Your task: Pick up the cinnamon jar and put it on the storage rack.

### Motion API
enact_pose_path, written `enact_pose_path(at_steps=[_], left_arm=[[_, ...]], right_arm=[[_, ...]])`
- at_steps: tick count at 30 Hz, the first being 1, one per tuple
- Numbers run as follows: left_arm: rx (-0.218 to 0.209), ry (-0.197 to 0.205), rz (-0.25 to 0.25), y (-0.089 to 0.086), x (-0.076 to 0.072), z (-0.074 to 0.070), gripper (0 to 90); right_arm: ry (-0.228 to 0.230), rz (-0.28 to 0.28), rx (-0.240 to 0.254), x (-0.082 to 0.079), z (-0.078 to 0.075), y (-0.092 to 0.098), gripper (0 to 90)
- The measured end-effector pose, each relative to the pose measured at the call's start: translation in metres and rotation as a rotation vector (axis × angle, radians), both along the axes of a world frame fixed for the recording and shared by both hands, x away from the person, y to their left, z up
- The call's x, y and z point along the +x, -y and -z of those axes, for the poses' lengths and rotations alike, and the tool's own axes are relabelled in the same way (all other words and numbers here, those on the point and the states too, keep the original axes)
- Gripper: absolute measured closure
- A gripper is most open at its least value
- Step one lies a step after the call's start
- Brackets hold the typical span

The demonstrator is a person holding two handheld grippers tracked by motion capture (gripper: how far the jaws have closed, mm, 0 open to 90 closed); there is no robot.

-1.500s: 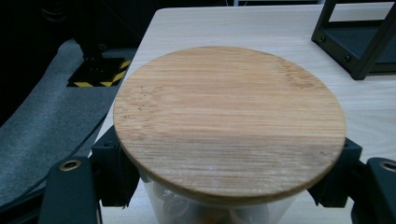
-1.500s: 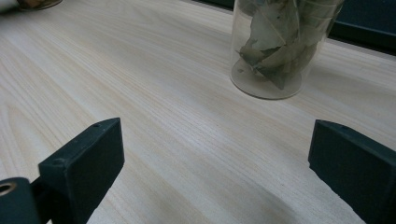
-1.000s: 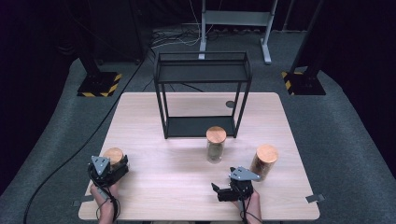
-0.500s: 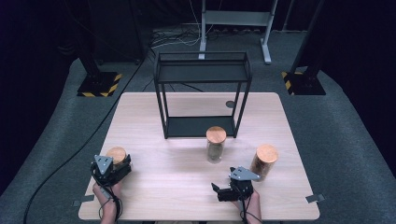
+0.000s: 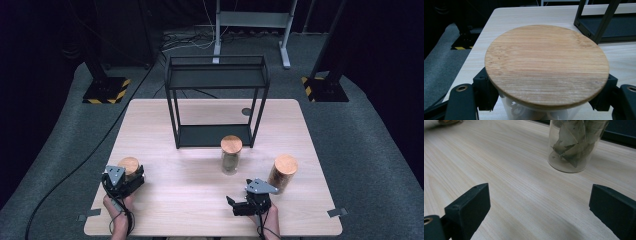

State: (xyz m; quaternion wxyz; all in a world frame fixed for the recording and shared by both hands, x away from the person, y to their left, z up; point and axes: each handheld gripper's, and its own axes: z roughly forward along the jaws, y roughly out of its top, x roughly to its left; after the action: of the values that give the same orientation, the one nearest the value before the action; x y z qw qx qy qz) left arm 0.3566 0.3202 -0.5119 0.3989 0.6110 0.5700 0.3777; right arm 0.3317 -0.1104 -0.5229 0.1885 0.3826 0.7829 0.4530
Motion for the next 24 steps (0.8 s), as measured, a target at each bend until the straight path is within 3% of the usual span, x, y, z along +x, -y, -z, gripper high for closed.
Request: enact_pose_path(at_steps=[24], left_arm=[[0.004, 0.005, 0.034, 0.015, 0.003, -0.005, 24.9]], right_arm=[[0.006, 0.004, -0.005, -0.001, 0.000, 0.000, 2.8]])
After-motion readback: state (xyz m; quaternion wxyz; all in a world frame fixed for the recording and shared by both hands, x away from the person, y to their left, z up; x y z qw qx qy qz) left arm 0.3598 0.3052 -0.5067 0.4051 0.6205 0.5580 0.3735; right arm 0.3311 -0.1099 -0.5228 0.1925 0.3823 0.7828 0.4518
